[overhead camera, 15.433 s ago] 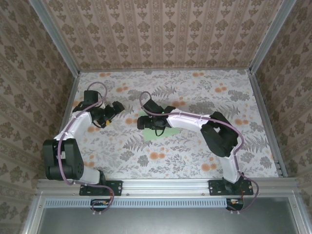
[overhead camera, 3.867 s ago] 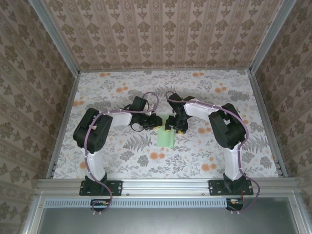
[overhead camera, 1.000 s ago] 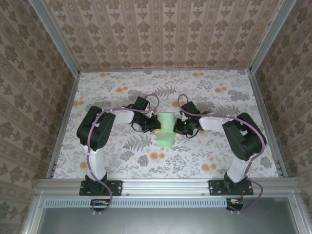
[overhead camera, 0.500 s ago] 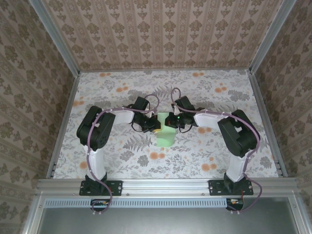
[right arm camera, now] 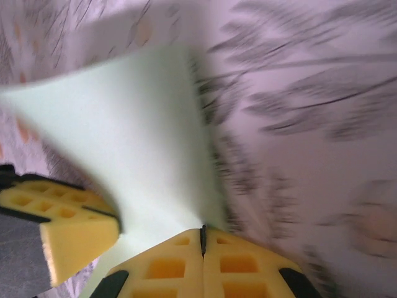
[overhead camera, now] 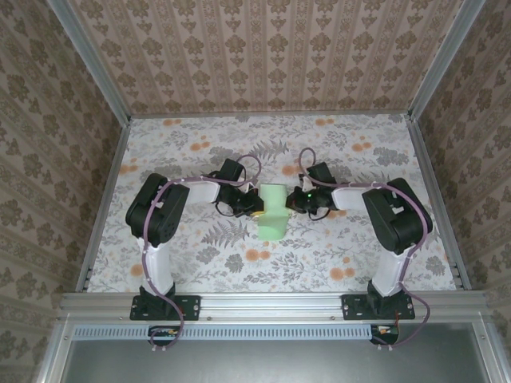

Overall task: Fold a paper plane with a square sheet of paper (pick it up from the middle)
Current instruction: Fold the square sheet of paper in half at the center of the table.

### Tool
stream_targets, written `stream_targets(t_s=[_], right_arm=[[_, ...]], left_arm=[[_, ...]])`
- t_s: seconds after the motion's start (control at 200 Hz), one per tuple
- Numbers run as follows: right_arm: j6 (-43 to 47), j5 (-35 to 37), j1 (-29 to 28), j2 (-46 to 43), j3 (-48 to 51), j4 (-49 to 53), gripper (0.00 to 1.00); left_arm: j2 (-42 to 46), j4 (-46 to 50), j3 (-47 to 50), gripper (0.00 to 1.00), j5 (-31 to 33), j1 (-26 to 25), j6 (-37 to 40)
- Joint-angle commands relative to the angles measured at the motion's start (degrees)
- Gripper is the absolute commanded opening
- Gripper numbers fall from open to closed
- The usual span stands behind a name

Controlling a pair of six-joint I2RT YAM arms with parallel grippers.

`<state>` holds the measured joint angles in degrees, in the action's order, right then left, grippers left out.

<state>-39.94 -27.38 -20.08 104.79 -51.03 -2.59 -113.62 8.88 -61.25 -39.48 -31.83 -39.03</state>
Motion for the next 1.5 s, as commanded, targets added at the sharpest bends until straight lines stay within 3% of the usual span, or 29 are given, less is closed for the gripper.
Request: stream_targets(t_s=[0.0, 0.165, 0.36, 0.905, 1.195, 1.495], right_arm=[[1.59, 2.8, -0.06, -3.22, -0.61, 2.27, 0.0], [1.2, 1.31, -5.0, -1.0, -4.86, 1.26, 0.0], [-0.59, 0.07, -5.77, 5.29, -8.74, -0.45, 0.0], [-1.28, 5.32, 4.51, 7.81, -8.62, 0.16, 0.0], [-1.65, 6.01, -1.21, 0.24, -8.08, 0.22, 0.0], [-4.07, 4.25, -3.25, 8.86, -12.86, 0.19, 0.0]], left_arm=[[-8.11, 12.13, 5.71, 0.0, 12.94, -0.95, 0.28], [-7.94, 12.14, 5.63, 0.0, 12.94, -0.95, 0.32], [-7.7, 12.43, 5.84, 0.0, 13.04, -0.95, 0.45], [-7.27, 11.67, 7.68, 0.0, 12.79, -0.69, -0.26], [-7.14, 11.86, 7.23, 0.0, 12.7, -0.68, 0.3], [-7.3, 11.99, 7.17, 0.0, 12.68, -0.69, 0.45]])
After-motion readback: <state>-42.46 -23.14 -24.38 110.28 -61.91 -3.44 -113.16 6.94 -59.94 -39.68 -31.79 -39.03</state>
